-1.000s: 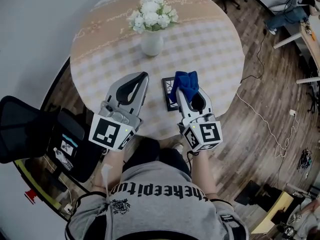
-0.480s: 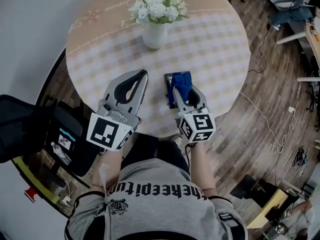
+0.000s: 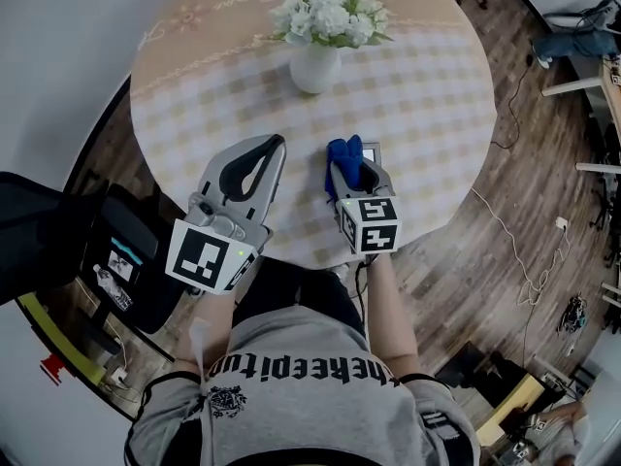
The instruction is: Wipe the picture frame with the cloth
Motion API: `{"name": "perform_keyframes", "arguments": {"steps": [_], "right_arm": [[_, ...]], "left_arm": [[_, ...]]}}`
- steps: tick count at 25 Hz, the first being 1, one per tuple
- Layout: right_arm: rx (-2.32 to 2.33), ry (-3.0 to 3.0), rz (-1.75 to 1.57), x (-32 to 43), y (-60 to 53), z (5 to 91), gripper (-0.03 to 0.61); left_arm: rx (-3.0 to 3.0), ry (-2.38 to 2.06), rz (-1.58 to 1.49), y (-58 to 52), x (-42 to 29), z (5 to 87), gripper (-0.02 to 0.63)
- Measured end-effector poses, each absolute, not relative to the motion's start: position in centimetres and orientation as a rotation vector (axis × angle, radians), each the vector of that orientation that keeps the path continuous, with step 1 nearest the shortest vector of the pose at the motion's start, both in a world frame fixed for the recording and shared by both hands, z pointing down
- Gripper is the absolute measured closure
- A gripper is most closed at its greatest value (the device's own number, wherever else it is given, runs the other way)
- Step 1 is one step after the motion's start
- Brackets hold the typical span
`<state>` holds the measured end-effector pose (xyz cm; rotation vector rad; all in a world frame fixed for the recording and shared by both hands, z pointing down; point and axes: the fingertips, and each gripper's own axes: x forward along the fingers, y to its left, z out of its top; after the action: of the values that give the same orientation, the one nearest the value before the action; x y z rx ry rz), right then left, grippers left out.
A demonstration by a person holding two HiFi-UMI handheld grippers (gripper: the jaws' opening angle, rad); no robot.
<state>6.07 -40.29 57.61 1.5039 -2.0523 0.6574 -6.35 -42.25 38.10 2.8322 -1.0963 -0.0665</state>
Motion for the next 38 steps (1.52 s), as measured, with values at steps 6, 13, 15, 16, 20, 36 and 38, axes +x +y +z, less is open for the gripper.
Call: {"name": "perform_keyframes", "arguments": {"steps": [6,13,15,16,20,36,38], "right_arm": [[1.359,-1.929,0.621,5.2,-40.8,60.8,0.426],[1.310,-1.877,0.587,5.4,-41.2,61.4,0.430],[1.310,-1.881,0.605,5.5,-41.2,61.4,0.430],[1.311,-1.882,0.610,5.6,-41.2,61.4,0.430],[1.328,-1.827,0.548,7.6,-41.5,61.4,0.434],[1.399,-1.715,0.512,13.3,-41.3,61.1,0.436],[1.414,-1.713,0.521,13.9,-41.1,60.9,0.436]], "left_arm": [[2.800,-1.130,-0.061,-42.9,-7.3,38.8,0.597],[2.785,-1.153,-0.067,-43.3,-7.9,38.9,0.597],[2.787,-1.153,-0.070,-43.4,-7.8,38.8,0.597],[2.788,-1.153,-0.070,-43.4,-7.8,38.8,0.597],[2.790,-1.153,-0.064,-43.4,-7.6,38.7,0.598],[2.784,-1.183,-0.059,-42.7,-7.5,38.4,0.598],[2.782,-1.188,-0.059,-42.6,-7.5,38.4,0.597]]}}
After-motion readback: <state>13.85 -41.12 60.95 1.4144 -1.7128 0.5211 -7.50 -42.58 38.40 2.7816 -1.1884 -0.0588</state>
